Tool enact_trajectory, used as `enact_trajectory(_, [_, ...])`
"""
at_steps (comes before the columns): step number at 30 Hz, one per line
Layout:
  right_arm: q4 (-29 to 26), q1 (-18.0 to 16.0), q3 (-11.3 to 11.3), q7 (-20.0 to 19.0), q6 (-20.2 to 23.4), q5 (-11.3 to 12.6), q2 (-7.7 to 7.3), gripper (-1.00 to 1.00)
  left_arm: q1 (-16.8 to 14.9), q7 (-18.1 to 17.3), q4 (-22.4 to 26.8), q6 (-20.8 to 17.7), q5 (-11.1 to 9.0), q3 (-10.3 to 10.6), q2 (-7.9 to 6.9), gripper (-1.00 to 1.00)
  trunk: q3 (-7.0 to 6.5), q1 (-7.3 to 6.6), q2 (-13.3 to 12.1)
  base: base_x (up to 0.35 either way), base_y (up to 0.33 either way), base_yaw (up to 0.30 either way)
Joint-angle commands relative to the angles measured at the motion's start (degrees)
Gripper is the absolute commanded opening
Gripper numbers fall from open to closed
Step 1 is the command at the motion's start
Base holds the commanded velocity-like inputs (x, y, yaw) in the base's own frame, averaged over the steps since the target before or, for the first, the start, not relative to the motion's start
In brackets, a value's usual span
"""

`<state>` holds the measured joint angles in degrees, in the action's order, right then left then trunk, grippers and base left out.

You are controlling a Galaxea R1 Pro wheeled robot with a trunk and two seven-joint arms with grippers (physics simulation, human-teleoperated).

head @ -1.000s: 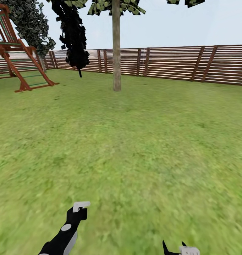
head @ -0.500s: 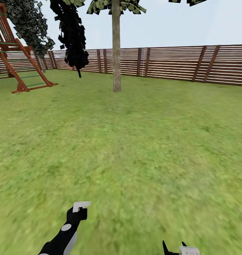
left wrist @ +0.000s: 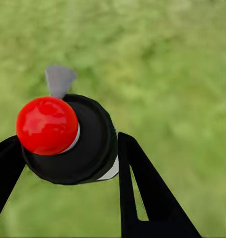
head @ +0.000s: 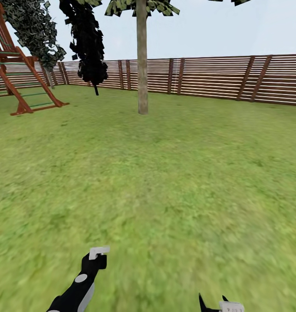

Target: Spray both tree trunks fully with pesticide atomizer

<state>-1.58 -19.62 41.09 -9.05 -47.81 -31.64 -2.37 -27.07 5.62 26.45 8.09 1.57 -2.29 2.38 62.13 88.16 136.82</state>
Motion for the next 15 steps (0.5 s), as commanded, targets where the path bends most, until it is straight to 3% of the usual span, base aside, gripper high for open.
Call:
enact_trajectory(1, [0.00,0.00,-0.01,0.00,0.00,0.00,0.00,1.00,0.00,0.01,0.00,0.00,0.01,0.00,0.00,-1.00,0.00,0.00,0.00,0.340,0.000,0.000])
enact_trajectory(15, [0.00,0.01,-0.02,0.00,0.00,0.00,0.00,1.00,0.00,0.01,0.00,0.00,0.01,-0.07,-0.07,-1.00,0.00,0.00,0.00,0.340,0.000,0.000])
